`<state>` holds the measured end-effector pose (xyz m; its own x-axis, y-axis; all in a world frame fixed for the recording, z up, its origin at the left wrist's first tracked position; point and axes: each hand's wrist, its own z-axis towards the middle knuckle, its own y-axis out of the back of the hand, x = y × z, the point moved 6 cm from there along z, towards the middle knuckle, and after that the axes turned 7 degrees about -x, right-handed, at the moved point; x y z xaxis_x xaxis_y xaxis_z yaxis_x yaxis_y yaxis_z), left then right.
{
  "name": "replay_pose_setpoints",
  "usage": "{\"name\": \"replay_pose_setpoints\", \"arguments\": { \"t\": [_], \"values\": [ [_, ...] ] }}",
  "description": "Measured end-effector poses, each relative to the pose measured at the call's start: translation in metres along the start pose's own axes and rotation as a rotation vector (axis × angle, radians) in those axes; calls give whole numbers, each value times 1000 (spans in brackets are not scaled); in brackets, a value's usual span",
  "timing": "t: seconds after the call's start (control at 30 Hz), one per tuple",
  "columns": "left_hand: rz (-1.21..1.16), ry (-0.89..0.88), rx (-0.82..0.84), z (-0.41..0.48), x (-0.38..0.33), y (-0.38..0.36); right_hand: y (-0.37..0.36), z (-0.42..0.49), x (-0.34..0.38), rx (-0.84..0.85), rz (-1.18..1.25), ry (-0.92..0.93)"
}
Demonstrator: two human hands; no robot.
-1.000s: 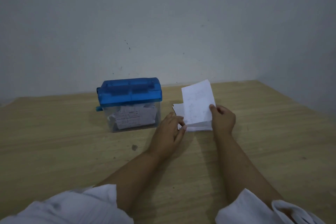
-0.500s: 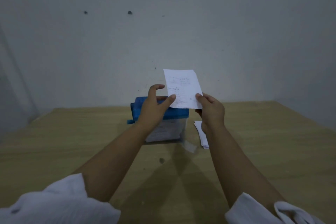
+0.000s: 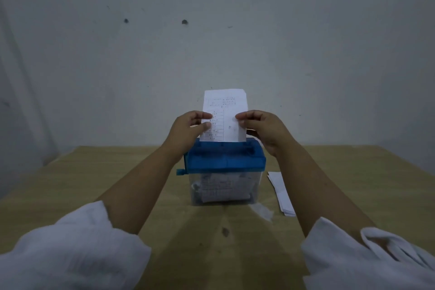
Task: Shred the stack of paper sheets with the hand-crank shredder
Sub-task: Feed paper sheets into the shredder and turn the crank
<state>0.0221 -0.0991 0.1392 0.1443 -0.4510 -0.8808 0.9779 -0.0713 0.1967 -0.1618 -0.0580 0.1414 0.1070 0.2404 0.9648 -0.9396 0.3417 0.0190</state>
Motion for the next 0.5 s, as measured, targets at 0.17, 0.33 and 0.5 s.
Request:
{"name": "replay_pose_setpoints", "arguments": {
  "t": [0.17, 0.33, 0.5],
  "values": [
    [28, -30, 12, 15, 16, -3, 1, 16, -9, -46, -105, 79],
    [27, -1, 64, 12, 32, -4, 2, 8, -35, -29, -58, 37],
    [29, -4, 81, 3, 30, -1, 4, -4, -43, -27, -29, 26]
  ]
}}
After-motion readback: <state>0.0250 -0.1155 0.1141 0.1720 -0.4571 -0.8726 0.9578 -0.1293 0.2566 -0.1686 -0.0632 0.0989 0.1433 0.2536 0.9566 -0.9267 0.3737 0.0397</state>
